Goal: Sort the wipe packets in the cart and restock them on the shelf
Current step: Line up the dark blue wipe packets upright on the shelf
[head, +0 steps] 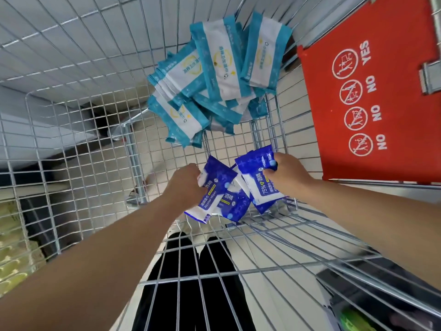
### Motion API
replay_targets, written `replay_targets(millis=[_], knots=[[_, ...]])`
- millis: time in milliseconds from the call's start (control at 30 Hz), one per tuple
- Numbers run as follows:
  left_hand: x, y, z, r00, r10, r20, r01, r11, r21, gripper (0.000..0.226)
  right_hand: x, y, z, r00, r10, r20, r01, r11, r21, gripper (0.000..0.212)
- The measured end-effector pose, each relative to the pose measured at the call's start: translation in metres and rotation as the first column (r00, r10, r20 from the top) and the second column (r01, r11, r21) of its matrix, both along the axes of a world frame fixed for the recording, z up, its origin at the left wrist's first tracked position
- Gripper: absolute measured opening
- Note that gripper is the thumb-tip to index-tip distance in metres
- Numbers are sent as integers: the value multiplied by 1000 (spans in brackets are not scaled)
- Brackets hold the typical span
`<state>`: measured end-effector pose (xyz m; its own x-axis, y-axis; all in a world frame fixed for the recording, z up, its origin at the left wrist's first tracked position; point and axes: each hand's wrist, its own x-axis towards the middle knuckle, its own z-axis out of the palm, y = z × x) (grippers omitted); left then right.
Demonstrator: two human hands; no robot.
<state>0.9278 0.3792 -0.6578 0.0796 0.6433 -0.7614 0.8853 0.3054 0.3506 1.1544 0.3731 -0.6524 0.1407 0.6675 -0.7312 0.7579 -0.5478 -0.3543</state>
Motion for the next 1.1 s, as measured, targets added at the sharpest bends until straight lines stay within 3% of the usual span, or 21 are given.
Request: replay_targets(millis=[67, 133, 267, 333, 467, 600, 833, 933, 1100], knots=[[-10, 2, 0, 1000, -5, 4, 6, 999, -39, 35, -3, 0, -4, 999, -31, -32, 29, 999, -41, 20], [-22, 5, 0, 1000, -7, 1, 7, 997, -79, 36, -5, 0, -9, 995, -83, -64, 78, 994, -76, 9], [-43, 11, 2, 989, 111, 100, -89, 974, -206, 14, -11, 0, -15, 979, -178, -96, 167, 980, -111, 20], [-50, 13, 5, 979, 145, 142, -106, 963, -249, 7, -17, 0, -15, 983, -164, -80, 157, 984, -81, 20], [-60, 12, 10, 975, 126, 185, -68, 955, -290, 15, -27, -1, -13, 990, -111, -85, 105, 992, -67, 26], [-64, 14, 18, 985, 39, 170, -5, 980, -201, 23, -34, 8, 1, 997, -35, -64, 33, 999, -35, 40], [-80, 37, 87, 976, 65, 209, -51, 996, -68, 20, -61, 33, 80, 996, 22, -90, -10, 991, 134, 31], [-91, 46, 134, 958, 126, 257, -125, 992, -22, 10, -79, 45, 137, 989, 37, -140, 6, 956, 294, 28], [-113, 45, 229, 889, 290, 354, -333, 941, 66, 20, -105, 59, 232, 970, 54, -238, 64, 885, 462, 26]])
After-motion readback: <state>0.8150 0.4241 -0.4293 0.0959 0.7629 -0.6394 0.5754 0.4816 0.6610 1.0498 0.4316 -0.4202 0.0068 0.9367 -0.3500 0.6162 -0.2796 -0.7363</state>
